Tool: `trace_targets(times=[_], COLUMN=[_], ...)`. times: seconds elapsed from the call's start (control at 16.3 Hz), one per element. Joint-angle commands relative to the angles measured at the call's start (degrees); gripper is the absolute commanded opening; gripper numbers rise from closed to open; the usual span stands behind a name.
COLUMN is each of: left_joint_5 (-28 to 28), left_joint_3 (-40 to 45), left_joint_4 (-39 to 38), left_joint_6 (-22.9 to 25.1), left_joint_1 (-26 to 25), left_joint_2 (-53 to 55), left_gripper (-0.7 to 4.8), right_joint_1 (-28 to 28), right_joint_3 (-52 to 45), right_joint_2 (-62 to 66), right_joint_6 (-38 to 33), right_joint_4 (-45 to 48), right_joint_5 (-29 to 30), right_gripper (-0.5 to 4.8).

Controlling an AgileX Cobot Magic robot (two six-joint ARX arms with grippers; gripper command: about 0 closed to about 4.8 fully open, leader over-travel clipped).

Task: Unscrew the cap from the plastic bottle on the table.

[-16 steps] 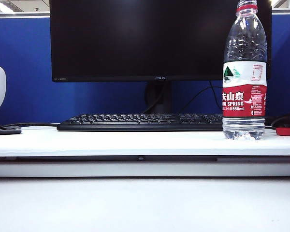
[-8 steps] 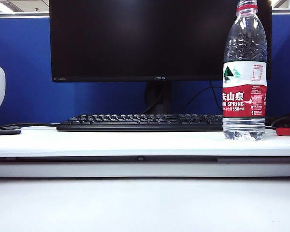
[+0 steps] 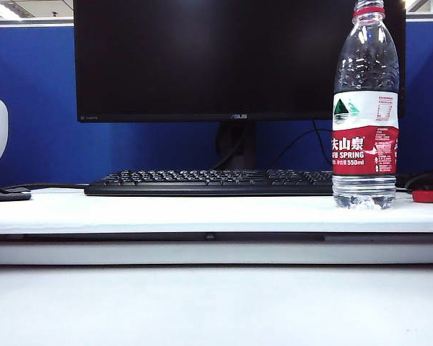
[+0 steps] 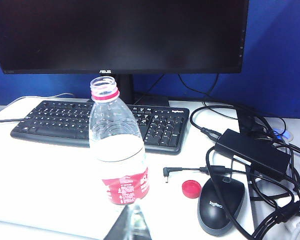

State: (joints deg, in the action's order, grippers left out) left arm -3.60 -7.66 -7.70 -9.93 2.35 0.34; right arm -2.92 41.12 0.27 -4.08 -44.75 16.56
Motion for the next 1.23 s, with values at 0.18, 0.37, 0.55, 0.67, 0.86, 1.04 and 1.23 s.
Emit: trace_targets(times=[0.18,0.37,0.55,0.67,0.86,1.04,1.23], left_joint_5=[1.05,1.07,1.49,1.46,1.49,1.49,1.51], left_joint_3=[4.28,7.10,7.23,7.23,7.23,7.23,7.23], left_joint_4=[3.23,7.87,7.76,7.80,7.76,7.80,7.82], left_joint_6=[-0.61,-0.63,-0.35,1.31,2.78,3.80,3.96], left_joint_1=[-3.02,-2.91,-2.86,-2.86,-2.89,-2.89,-2.89], left_joint_2=[-0.15,-0.15,-0.15,-0.15,-0.15,-0.15,-0.15], left_gripper=[-0.05,-0.05,-0.05,-0.05,-0.05,-0.05,-0.05], right_joint_1=[0.00,0.00,0.00,0.00,0.00,0.00,0.00], right_joint_3=[0.31,0.31,0.31,0.31,0.31,0.31,0.31], right_joint_2=[0.04,0.04,0.04,0.04,0.04,0.04,0.04], right_joint_6=[-0.20,-0.20,-0.20,-0.20,-0.20,-0.20,-0.20], right_joint_4=[0.85,0.85,0.85,0.85,0.85,0.85,0.85], right_joint_5=[0.09,0.07,0.07,0.09,0.09,0.09,0.09], right_gripper=[-0.02,-0.02,-0.02,-0.02,-0.02,-0.02,-0.02])
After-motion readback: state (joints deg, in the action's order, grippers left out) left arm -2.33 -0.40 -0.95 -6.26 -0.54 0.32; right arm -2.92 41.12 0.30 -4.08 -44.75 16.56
